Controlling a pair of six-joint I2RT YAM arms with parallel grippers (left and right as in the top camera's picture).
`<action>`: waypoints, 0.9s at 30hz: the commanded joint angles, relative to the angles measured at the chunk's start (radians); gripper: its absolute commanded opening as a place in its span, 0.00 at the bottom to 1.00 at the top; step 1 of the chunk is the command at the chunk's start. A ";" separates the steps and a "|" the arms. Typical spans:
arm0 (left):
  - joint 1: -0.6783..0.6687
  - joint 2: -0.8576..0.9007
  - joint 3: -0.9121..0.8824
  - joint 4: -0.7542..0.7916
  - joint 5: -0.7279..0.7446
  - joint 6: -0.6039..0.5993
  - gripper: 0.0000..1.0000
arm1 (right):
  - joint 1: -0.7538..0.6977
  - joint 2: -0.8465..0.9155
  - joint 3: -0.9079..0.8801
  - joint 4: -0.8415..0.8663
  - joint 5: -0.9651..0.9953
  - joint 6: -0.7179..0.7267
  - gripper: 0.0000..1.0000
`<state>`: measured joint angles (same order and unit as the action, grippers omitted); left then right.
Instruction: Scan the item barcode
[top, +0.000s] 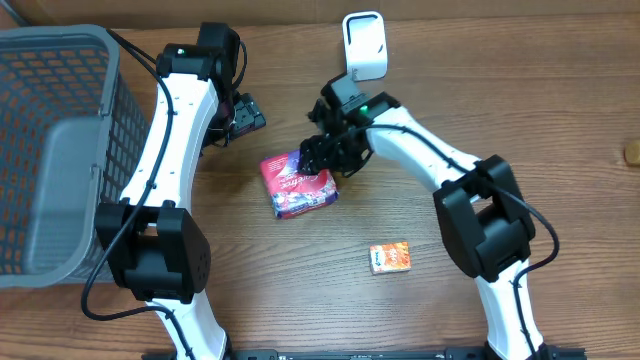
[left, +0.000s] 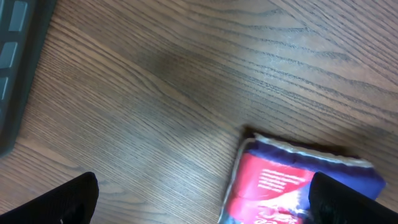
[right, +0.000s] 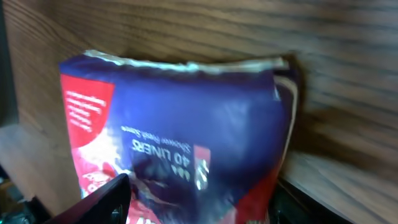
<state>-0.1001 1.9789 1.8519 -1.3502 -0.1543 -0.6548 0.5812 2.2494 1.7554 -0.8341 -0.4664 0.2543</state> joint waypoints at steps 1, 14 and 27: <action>0.000 -0.004 -0.005 0.000 -0.010 0.005 1.00 | 0.049 0.007 -0.033 0.023 0.067 0.065 0.70; 0.000 -0.004 -0.005 0.001 -0.010 0.004 1.00 | 0.015 0.003 -0.030 0.007 0.080 0.095 0.04; 0.000 -0.004 -0.005 0.001 -0.010 0.004 1.00 | -0.222 -0.100 0.157 -0.039 0.065 0.114 0.04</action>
<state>-0.1001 1.9789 1.8519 -1.3499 -0.1543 -0.6548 0.4244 2.2448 1.8210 -0.8810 -0.4118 0.3439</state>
